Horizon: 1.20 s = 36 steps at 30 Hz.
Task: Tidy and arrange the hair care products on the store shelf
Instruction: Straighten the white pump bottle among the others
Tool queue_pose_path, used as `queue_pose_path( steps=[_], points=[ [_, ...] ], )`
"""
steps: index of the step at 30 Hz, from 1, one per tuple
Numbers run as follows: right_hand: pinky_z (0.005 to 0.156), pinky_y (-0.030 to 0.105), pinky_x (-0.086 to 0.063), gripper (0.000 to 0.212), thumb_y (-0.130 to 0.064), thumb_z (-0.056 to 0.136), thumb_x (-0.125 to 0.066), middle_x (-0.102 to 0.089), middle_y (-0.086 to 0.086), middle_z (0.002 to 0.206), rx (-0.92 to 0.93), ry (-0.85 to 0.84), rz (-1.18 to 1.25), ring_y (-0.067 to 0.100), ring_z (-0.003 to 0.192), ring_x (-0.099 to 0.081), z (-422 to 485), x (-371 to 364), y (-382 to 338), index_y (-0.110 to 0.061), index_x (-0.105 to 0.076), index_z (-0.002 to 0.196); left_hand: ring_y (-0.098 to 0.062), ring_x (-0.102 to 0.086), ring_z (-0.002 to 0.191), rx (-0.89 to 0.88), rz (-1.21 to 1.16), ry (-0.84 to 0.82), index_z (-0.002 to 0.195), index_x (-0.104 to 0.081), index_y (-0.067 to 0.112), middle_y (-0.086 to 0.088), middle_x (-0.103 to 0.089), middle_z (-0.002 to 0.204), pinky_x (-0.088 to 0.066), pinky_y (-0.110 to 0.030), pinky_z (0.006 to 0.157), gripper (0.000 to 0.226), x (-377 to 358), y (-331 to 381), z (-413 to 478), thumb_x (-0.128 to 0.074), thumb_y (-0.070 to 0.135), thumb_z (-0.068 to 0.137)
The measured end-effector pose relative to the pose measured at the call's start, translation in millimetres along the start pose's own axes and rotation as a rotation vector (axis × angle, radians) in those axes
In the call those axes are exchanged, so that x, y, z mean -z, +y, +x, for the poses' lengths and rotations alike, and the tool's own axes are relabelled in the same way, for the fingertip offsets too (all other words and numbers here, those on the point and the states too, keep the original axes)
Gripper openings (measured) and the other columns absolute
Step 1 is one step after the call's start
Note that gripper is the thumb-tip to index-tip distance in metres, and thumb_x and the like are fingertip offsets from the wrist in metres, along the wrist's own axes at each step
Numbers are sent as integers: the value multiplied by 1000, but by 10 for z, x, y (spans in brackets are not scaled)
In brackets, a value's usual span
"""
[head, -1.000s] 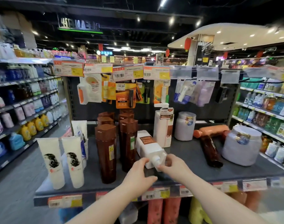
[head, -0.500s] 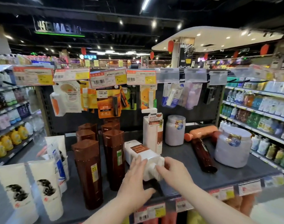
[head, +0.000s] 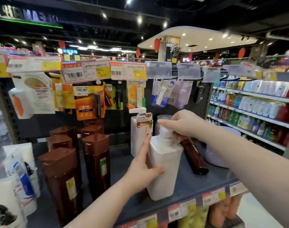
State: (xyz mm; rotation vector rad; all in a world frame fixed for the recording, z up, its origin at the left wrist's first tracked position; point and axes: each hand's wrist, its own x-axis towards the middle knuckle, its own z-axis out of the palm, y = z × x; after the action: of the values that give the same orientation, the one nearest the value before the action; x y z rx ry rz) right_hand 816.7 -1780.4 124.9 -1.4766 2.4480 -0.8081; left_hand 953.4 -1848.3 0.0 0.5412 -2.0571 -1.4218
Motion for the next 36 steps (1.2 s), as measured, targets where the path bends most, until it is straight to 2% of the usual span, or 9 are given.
queue_pose_path(
  steps=[6,10,12,17,19,24,29,33,36],
  points=[
    [55,25,-42,18,-25,91,-53,-59,-4,67,102,306,277,12,57,-56,253,-52,414,-20,-63,77,-10,-35,134,35,-66,-73,116,-12,73,15,-31,147,-31,-44,113,94,127,-61,130,-70,10,77],
    [70,21,-49,36,5,84,-48,-66,4,103,96,-40,315,17,92,-61,365,-499,935,-22,-61,104,6,-40,119,41,29,-121,120,-11,71,31,-31,134,-39,-16,98,89,176,-51,177,-67,14,81],
    [62,10,-45,44,12,78,-45,-64,-4,92,123,-244,442,9,85,-59,305,-692,991,-18,-59,107,6,-37,123,6,225,31,124,-20,64,30,-31,132,-34,-16,103,76,181,-68,187,-66,21,83],
    [83,33,-53,32,-9,70,-60,-71,-10,91,177,-172,529,13,93,-66,301,-1007,1182,-37,-60,86,-8,-57,85,32,475,508,133,-40,39,10,-51,111,-50,-32,86,56,-46,-167,99,-61,20,85],
    [87,33,-54,30,-16,74,-69,-72,-8,96,232,-130,465,9,94,-67,286,-994,1242,-40,-59,89,-5,-58,83,64,377,486,131,-27,52,14,-48,120,-52,-28,82,70,-202,-175,0,-65,28,76],
    [86,23,-50,54,-21,70,-75,-62,-10,110,281,-293,436,7,101,-60,325,-1051,1225,-29,-50,117,-1,-28,129,139,462,405,143,-1,45,27,-22,137,-31,-32,111,120,-369,-202,44,-72,62,47],
    [71,12,-47,53,-31,69,-74,-60,-11,111,328,-176,353,1,82,-62,285,-1168,1249,-29,-51,117,-6,-43,125,198,329,399,140,-1,47,14,-46,136,-37,-24,101,109,-225,-311,221,-79,32,65],
    [86,9,-41,91,-34,62,-78,-40,-15,131,389,-308,410,1,116,-47,372,-1221,1317,-32,-28,138,-4,-46,121,186,251,408,131,-2,55,19,-49,126,-37,-22,97,98,-199,-383,199,-75,21,73],
    [95,16,-45,106,-31,58,-77,-49,-11,133,394,-483,475,2,118,-51,471,-1253,1313,-29,-17,145,-5,-47,120,176,280,431,123,-2,67,18,-49,126,-40,-25,97,100,-251,-370,213,-75,26,69]
  ],
)
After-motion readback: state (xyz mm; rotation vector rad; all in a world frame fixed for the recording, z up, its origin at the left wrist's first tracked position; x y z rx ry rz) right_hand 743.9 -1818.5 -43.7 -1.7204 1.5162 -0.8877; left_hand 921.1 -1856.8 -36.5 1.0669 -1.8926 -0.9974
